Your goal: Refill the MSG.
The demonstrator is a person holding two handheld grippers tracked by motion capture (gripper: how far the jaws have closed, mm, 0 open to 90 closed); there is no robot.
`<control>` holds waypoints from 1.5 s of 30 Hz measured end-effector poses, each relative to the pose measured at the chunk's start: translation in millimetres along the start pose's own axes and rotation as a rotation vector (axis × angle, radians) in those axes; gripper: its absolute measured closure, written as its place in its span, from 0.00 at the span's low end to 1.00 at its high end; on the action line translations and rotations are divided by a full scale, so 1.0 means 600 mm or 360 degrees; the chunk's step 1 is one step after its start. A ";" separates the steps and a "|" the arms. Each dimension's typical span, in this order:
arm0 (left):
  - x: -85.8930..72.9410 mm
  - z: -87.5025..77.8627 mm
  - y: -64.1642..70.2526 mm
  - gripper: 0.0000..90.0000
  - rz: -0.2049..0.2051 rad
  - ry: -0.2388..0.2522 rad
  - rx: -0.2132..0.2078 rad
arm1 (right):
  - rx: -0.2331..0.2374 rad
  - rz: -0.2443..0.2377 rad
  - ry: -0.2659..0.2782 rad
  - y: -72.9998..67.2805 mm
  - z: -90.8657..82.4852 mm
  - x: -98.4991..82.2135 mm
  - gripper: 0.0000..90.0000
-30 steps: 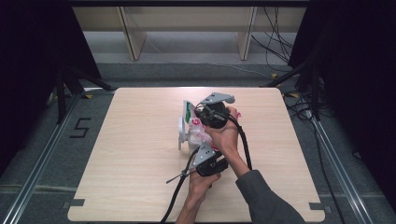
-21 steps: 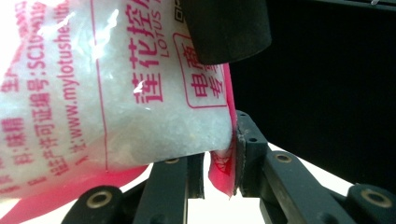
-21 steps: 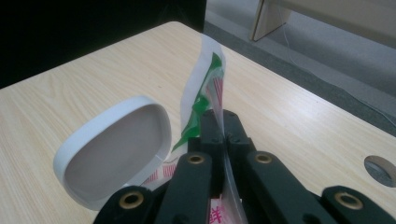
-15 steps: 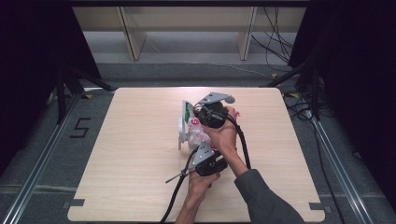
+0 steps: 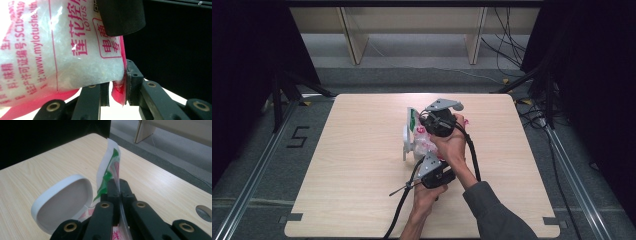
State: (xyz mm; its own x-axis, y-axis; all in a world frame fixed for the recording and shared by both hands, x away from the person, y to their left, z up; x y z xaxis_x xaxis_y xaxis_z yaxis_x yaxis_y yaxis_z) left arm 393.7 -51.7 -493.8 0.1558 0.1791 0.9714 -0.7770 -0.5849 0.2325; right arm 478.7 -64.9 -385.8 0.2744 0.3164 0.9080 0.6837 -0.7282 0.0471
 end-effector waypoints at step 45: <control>0.004 0.000 0.001 0.85 -0.0027 0.0050 0.0006 | 0.0006 -0.0012 -0.0005 -0.004 0.001 0.003 1.00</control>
State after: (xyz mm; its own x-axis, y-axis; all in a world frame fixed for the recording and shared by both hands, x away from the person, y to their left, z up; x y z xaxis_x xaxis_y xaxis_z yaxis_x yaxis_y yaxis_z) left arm 393.8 -51.7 -491.7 0.1500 0.2137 0.9653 -0.7720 -0.5846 0.2494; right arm 477.7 -62.1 -384.6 0.2714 0.3240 0.9063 0.6885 -0.7233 0.0524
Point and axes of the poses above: each handheld gripper's, and its own axes: z roughly forward along the jaws, x roughly out of its top, y roughly to its right, the point moved 4 cm from there along z, roughly forward along the jaws, and after that the axes turned 8 degrees about y, right-handed, at the moved point
